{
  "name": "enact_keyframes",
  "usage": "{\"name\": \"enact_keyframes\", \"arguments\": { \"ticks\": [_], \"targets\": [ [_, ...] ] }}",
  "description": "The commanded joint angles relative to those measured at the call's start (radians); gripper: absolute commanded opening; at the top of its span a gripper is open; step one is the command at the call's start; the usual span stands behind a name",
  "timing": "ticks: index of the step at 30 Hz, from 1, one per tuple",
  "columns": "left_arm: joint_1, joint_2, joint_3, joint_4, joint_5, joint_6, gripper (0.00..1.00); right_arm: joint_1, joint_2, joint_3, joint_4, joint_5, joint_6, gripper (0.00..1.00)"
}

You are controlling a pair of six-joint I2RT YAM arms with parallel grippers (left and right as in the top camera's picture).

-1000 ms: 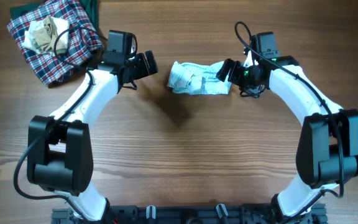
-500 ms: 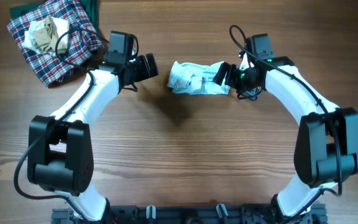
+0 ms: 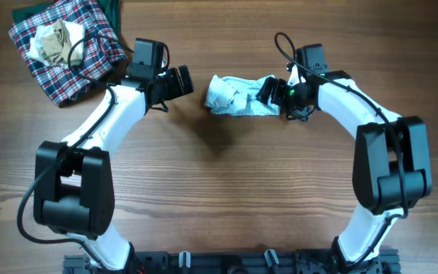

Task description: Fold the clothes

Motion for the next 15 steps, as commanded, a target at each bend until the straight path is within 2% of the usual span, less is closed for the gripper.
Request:
{"name": "enact_keyframes", "arguments": {
  "ticks": [1, 2, 6, 7, 12, 15],
  "targets": [
    [-0.005, 0.007, -0.007, 0.000, 0.016, -0.014, 1.00, 0.005, 0.032, -0.007, 0.023, -0.039, 0.010, 0.88],
    [-0.005, 0.007, -0.007, 0.000, 0.016, -0.014, 1.00, 0.005, 0.033, -0.007, 0.029, -0.039, 0.011, 0.80],
    [-0.005, 0.007, -0.007, 0.000, 0.016, -0.014, 1.00, 0.005, 0.044, -0.007, 0.027, -0.039, 0.017, 0.65],
    [-0.005, 0.007, -0.007, 0.000, 0.016, -0.014, 1.00, 0.005, 0.058, -0.007, 0.028, -0.039, 0.031, 0.52],
    [-0.005, 0.007, -0.007, 0.000, 0.016, -0.014, 1.00, 0.005, 0.083, -0.007, 0.028, -0.035, 0.058, 0.21],
    [-0.005, 0.007, -0.007, -0.001, 0.016, -0.013, 1.00, 0.005, 0.082, -0.005, 0.029, -0.031, 0.080, 0.12]
  ]
}}
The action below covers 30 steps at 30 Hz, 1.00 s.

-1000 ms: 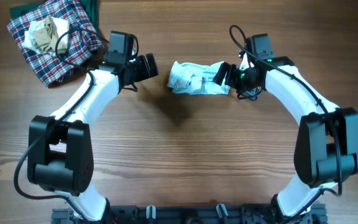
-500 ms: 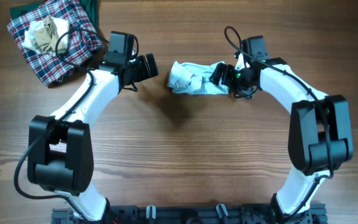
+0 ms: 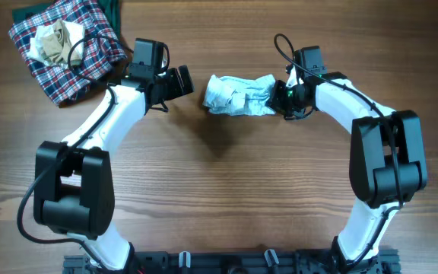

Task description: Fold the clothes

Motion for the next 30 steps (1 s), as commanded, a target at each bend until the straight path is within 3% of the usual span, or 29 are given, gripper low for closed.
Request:
{"name": "enact_keyframes", "arguments": {
  "ticks": [1, 13, 26, 27, 29, 30],
  "targets": [
    [-0.005, 0.007, -0.007, -0.001, 0.016, -0.013, 1.00, 0.006, 0.034, -0.005, 0.000, -0.005, 0.025, 0.06],
    [-0.005, 0.011, -0.007, 0.000, 0.016, -0.013, 1.00, 0.002, -0.039, 0.110, -0.164, 0.139, 0.013, 0.04],
    [-0.005, 0.016, -0.007, 0.002, 0.016, -0.013, 1.00, 0.006, -0.089, 0.116, -0.256, 0.293, -0.037, 0.04],
    [-0.005, 0.016, -0.007, 0.003, 0.016, -0.013, 1.00, 0.006, -0.089, 0.116, -0.266, 0.293, -0.040, 0.07],
    [-0.005, 0.016, -0.007, 0.002, 0.016, -0.013, 1.00, 0.005, -0.089, 0.116, -0.288, 0.293, -0.053, 0.34],
    [-0.005, 0.016, -0.007, 0.002, 0.016, -0.013, 1.00, 0.002, -0.089, 0.116, -0.307, 0.293, -0.051, 0.64]
  ]
}}
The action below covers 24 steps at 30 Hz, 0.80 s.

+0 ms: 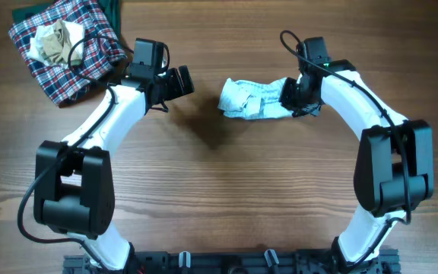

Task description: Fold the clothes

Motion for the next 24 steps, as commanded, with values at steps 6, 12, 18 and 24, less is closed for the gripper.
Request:
{"name": "enact_keyframes", "arguments": {
  "ticks": [6, 12, 18, 24],
  "targets": [
    [-0.005, 0.014, -0.007, 0.002, 0.016, -0.013, 1.00, -0.037, -0.022, 0.019, -0.127, 0.027, 0.010, 0.82],
    [-0.005, 0.019, -0.007, 0.004, 0.016, -0.014, 1.00, -0.050, -0.021, -0.018, -0.067, -0.096, -0.027, 0.92],
    [-0.005, 0.019, -0.007, 0.003, 0.016, -0.013, 1.00, -0.050, -0.020, -0.082, 0.008, -0.173, 0.017, 0.92],
    [-0.005, 0.019, -0.007, 0.004, 0.016, -0.013, 1.00, -0.050, -0.020, -0.091, 0.035, -0.206, 0.035, 0.91]
  ]
}}
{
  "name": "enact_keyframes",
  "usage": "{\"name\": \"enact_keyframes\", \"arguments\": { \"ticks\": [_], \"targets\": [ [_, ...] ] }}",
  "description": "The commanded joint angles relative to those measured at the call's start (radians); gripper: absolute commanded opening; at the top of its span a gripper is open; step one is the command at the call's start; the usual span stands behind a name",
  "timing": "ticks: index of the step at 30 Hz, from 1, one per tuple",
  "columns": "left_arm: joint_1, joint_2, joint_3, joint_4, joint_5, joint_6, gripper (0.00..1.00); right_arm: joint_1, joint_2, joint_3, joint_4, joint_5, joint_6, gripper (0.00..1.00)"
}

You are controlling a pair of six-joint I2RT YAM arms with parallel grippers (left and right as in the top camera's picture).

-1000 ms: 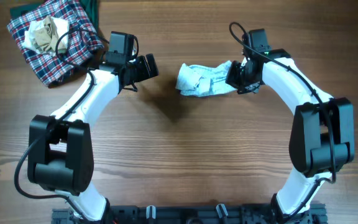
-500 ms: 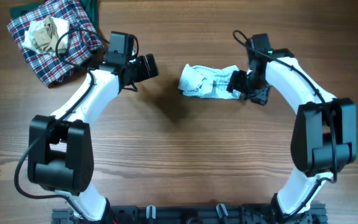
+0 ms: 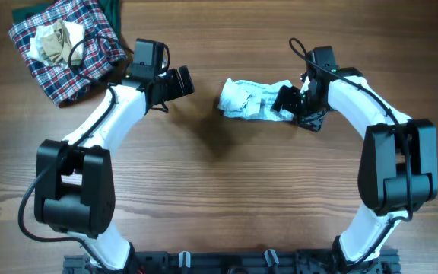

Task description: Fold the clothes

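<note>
A crumpled light blue garment (image 3: 248,99) lies on the wooden table, right of centre. My right gripper (image 3: 295,106) is at its right end, its fingers spread and open, one dark finger (image 3: 283,98) lying over the cloth's edge. My left gripper (image 3: 179,82) hovers open and empty to the left of the garment, a short gap away from it.
A plaid red, white and blue garment (image 3: 90,57) lies bunched at the far left corner with a beige cloth (image 3: 55,38) on top and a dark green piece (image 3: 112,11) behind it. Both arm bases stand at the near table edge (image 3: 219,262).
The right wrist has shifted a little right and toward the near edge, and its fingers now look spread apart. The garment lies where it was. The left arm has not moved.
The light blue garment first lay nearer the left gripper, with my right gripper closed on its right end. It stayed so at the following moment. Then the garment lay further right, still in the gripper. Now the fingers are open at that end.
</note>
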Motion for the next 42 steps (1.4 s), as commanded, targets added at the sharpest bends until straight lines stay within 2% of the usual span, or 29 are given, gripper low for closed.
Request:
{"name": "enact_keyframes", "arguments": {
  "ticks": [1, 20, 22, 26, 31, 32, 39, 42],
  "targets": [
    [-0.005, 0.014, -0.007, 0.003, 0.016, -0.013, 1.00, 0.004, -0.019, -0.014, 0.023, -0.026, 0.018, 0.90],
    [-0.009, 0.019, -0.007, 0.003, 0.015, -0.013, 1.00, 0.002, 0.060, -0.014, 0.107, -0.011, -0.015, 0.88],
    [-0.009, 0.023, -0.007, 0.003, 0.015, -0.013, 1.00, 0.002, 0.066, -0.014, 0.123, -0.011, -0.028, 0.83],
    [-0.009, 0.024, -0.007, 0.003, 0.015, -0.013, 1.00, 0.002, 0.088, -0.014, 0.132, -0.008, -0.077, 0.65],
    [-0.009, 0.024, -0.007, 0.003, 0.015, -0.013, 1.00, 0.002, 0.095, -0.014, 0.131, 0.022, -0.065, 0.28],
    [-0.009, 0.024, -0.007, 0.003, 0.016, -0.013, 1.00, 0.002, 0.095, -0.014, 0.130, 0.034, -0.060, 0.23],
    [-0.009, 0.024, -0.007, 0.002, 0.015, -0.013, 1.00, -0.024, 0.095, 0.023, 0.079, 0.063, -0.061, 0.05],
    [-0.009, 0.024, -0.007, 0.003, 0.015, -0.013, 1.00, -0.050, 0.090, 0.071, 0.010, 0.098, -0.085, 0.04]
  ]
}}
